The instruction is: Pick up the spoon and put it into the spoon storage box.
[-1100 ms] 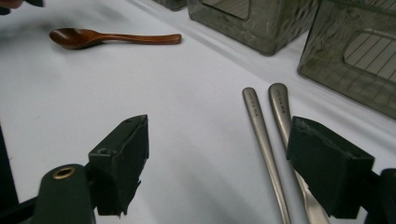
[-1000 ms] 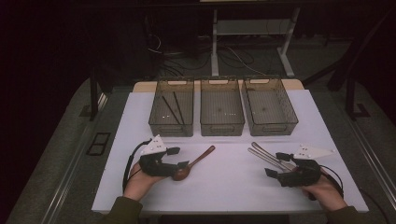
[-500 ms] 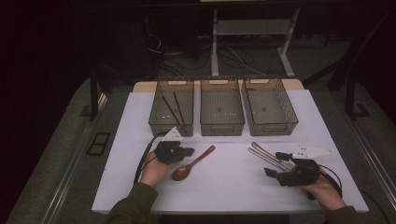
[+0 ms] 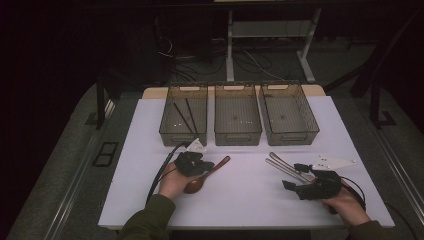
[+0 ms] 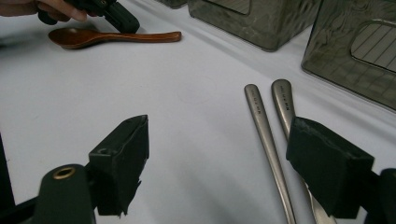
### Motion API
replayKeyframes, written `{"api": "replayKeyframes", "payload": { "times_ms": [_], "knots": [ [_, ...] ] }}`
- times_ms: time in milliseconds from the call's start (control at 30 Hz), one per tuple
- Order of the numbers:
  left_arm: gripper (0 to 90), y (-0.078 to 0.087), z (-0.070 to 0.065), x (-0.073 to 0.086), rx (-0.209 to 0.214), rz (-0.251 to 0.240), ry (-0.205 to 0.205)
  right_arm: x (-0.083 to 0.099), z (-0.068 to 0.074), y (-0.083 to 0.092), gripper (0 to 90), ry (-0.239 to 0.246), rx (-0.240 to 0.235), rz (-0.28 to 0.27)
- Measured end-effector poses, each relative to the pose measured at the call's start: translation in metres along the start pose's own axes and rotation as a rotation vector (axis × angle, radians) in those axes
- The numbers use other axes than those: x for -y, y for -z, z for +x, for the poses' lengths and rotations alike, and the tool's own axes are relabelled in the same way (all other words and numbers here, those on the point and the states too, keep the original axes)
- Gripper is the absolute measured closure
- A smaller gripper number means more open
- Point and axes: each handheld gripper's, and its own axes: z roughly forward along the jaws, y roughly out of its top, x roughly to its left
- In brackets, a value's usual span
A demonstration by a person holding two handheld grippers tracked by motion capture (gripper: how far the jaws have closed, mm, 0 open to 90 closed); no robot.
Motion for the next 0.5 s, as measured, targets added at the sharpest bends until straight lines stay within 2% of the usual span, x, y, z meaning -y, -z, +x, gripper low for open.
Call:
{"api": "replayKeyframes", "payload": {
  "times_ms": [100, 233, 300, 333, 367, 433, 467, 500],
  "knots": [
    [88.8, -0.001, -0.001, -0.001, 0.013, -0.002, -0.030, 0.000, 0.000, 0.000, 20.4, 0.000, -0.001, 0.001],
    [88.8, -0.003, -0.005, -0.004, 0.033, 0.000, -0.038, 0.000, -0.001, -0.001, 20.5, -0.001, -0.003, 0.002],
    [88.8, -0.003, -0.007, -0.005, 0.043, 0.004, -0.054, 0.000, 0.000, -0.001, 20.6, 0.000, -0.002, 0.005],
    [88.8, -0.004, -0.008, -0.006, 0.055, 0.006, -0.075, 0.000, 0.000, -0.001, 20.6, 0.000, -0.002, 0.007],
    [88.8, -0.004, -0.010, -0.006, 0.060, 0.005, -0.067, 0.000, 0.000, -0.001, 20.6, -0.001, -0.002, 0.009],
    [88.8, -0.006, -0.012, -0.008, 0.067, 0.013, -0.101, 0.000, 0.000, -0.002, 20.6, 0.000, -0.003, 0.010],
    [88.8, -0.006, -0.014, -0.008, 0.074, 0.020, -0.097, 0.000, 0.000, -0.002, 20.6, 0.002, -0.003, 0.009],
    [88.8, -0.007, -0.014, -0.009, 0.080, 0.023, -0.117, 0.000, 0.000, -0.002, 20.6, 0.001, -0.003, 0.009]
  ]
}}
